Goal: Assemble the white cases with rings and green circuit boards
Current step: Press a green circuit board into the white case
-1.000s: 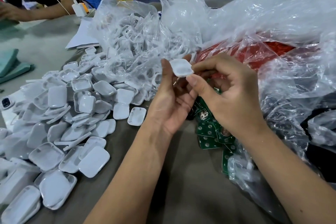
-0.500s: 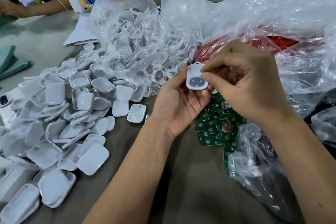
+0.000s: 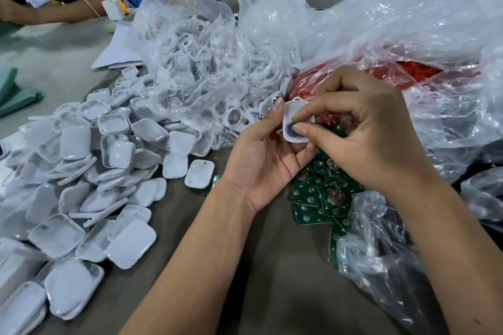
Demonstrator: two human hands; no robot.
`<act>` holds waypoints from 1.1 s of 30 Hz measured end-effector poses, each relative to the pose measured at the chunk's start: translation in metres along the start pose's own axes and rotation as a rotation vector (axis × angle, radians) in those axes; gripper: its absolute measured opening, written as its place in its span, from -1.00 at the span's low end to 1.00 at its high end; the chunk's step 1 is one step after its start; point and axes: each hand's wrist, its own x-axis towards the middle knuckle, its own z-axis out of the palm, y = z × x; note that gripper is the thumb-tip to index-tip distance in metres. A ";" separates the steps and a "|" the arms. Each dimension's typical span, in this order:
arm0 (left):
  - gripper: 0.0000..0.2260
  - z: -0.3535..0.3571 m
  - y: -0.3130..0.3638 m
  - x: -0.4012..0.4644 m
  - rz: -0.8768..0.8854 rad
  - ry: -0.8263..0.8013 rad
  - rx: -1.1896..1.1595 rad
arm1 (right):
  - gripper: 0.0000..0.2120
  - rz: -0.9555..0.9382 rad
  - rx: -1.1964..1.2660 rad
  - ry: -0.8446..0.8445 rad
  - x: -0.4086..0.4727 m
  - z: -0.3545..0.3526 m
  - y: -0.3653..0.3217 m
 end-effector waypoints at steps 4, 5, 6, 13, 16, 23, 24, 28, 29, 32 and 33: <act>-0.75 0.000 0.000 0.000 -0.002 -0.006 0.002 | -0.90 0.015 0.020 -0.013 0.000 0.000 0.001; -0.75 0.000 0.000 0.000 -0.003 -0.005 0.001 | -0.90 0.019 0.025 -0.017 0.000 0.000 0.001; -0.76 0.000 0.000 0.000 -0.006 -0.004 -0.001 | -0.90 0.020 0.028 -0.020 0.000 0.000 0.001; -0.76 -0.003 0.000 0.001 0.000 -0.023 -0.019 | -0.94 -0.007 0.073 0.053 0.000 -0.003 0.001; -0.74 -0.004 -0.001 0.002 0.004 -0.019 -0.026 | -0.88 -0.013 0.107 0.058 -0.001 -0.002 0.001; -0.71 -0.005 0.000 0.003 0.004 -0.003 -0.050 | -0.76 -0.050 0.127 0.010 -0.003 0.000 0.000; -0.73 -0.004 0.000 0.003 0.005 -0.002 -0.050 | -0.76 -0.051 0.119 0.003 -0.003 0.001 0.001; -0.74 -0.004 0.000 0.003 0.013 -0.006 -0.038 | -0.76 -0.046 0.112 0.001 -0.002 0.002 0.001; -0.74 -0.004 0.000 0.003 0.012 -0.007 -0.044 | -0.77 -0.048 0.110 0.000 -0.002 0.002 0.001; -0.66 -0.005 -0.001 0.004 0.009 -0.003 -0.048 | -0.75 -0.064 0.083 -0.006 -0.002 0.003 0.002; -0.63 -0.005 -0.001 0.004 0.010 -0.001 -0.041 | -0.74 -0.070 0.068 -0.007 -0.003 0.003 0.003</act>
